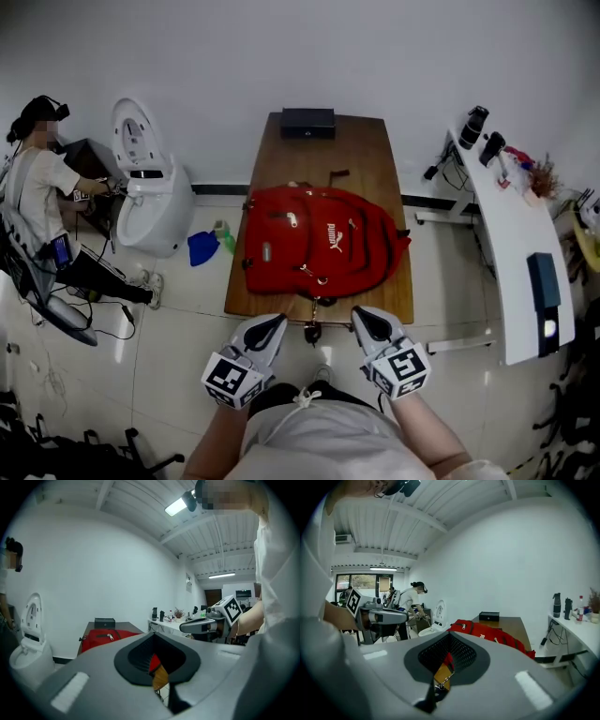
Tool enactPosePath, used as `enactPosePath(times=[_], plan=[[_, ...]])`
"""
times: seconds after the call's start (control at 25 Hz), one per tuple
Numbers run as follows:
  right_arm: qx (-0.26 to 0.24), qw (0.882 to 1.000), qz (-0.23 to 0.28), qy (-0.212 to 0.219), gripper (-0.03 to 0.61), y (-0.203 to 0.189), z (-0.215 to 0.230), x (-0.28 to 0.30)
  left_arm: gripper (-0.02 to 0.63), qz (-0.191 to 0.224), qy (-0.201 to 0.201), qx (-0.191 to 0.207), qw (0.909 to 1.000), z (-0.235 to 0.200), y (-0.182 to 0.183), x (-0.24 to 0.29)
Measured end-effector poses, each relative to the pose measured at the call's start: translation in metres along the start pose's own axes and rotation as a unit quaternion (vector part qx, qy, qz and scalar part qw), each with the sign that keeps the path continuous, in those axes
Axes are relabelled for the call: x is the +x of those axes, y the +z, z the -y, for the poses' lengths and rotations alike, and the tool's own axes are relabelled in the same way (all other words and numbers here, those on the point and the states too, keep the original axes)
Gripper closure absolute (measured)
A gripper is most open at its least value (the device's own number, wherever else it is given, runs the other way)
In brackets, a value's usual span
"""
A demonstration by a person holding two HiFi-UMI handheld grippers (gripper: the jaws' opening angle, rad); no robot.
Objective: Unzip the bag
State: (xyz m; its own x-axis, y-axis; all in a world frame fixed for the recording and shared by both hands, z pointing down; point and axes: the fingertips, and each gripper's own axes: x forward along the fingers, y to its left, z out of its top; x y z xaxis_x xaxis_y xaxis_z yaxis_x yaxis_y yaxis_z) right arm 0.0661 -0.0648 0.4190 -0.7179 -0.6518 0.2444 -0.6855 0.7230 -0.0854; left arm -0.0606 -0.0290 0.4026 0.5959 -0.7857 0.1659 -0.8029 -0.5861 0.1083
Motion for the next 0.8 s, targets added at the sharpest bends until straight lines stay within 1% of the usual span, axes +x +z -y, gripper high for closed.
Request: enactPosePath(times=[0.12,0.24,0.32,0.52,0.6,0.72,0.8], plan=[[0.015,1.0,-0.016,0.001,0.571,-0.005,0.011,0.024,0.607,-0.012,0.005,-0.009,0.9999,-0.023,-0.003,0.014],[0.019,0.999,-0.035,-0.004,0.571,-0.012,0.015,0.039,0.607,-0.024,0.003,-0.019,0.9995,-0.042,-0.012,0.026],[0.027,0.998,-0.047,-0.011,0.571,-0.018,0.019,0.048,0.607,-0.036,-0.005,-0.024,0.999,-0.052,-0.02,0.034],[0.058,0.994,-0.096,-0.009,0.571,-0.04,0.027,0.072,0.607,-0.092,-0.04,-0.029,0.9945,-0.07,-0.05,0.054],[0.072,0.989,-0.128,-0.007,0.56,-0.058,0.029,0.082,0.607,-0.105,-0.052,-0.025,0.9928,-0.076,-0.062,0.064],[0.082,0.978,-0.191,0.01,0.54,-0.095,0.021,0.103,0.607,-0.129,-0.075,-0.007,0.9887,-0.084,-0.086,0.081],[0.084,0.97,-0.229,0.023,0.5,-0.119,0.011,0.115,0.606,-0.143,-0.088,-0.01,0.9858,-0.088,-0.102,0.091]])
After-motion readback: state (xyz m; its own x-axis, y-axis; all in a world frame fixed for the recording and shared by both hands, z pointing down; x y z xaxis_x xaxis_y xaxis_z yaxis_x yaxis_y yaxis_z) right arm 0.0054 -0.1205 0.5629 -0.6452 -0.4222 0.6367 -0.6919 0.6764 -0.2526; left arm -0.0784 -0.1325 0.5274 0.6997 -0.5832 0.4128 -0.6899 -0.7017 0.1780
